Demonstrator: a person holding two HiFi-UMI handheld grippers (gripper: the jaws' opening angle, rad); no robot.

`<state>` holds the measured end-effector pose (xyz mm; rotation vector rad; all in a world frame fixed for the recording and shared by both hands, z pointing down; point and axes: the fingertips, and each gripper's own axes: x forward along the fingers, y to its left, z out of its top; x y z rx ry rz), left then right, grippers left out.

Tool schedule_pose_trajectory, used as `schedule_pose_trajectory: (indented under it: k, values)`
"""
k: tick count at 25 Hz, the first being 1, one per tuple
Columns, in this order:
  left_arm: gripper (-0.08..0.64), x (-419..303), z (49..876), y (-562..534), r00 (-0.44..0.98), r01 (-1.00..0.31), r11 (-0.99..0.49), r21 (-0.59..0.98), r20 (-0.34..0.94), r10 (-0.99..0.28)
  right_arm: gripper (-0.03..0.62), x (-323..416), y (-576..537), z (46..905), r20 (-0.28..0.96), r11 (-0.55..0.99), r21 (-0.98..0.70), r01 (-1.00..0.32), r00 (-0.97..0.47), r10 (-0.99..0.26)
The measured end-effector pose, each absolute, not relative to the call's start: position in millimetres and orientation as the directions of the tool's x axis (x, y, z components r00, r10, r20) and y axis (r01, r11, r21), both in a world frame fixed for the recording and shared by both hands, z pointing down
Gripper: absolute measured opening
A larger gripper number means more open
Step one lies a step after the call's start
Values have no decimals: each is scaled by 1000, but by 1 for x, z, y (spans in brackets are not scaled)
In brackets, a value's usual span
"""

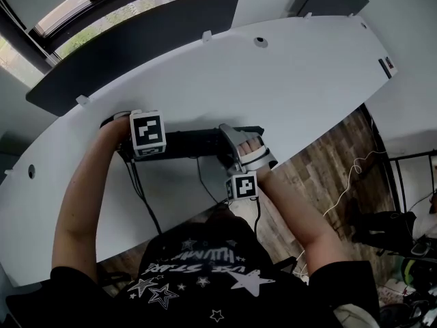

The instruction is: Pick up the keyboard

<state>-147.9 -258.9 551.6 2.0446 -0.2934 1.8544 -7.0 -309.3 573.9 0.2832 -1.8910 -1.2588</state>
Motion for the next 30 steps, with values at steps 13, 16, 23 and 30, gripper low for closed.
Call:
schedule_pose_trajectory:
  k: [13,16,23,30]
  values:
    - [87,-136,531,-220,465,-515,-789,336,883,72,578,-20,-313,573,463,429,879,209,-593,-659]
    - [87,-140,521,-219,524,-529,-778,339,851,15,578,-26,-308,570,460,444,877,186,-596,-658]
    - [87,-151,513,-209,606,-568,-726,388,794,-50,578,-32,-311,559,445,497,864,76,-577,-685]
    - [87,-162,504,-194,682,-575,-700,424,721,-122,578,-36,-307,533,384,464,886,-2,-560,-734]
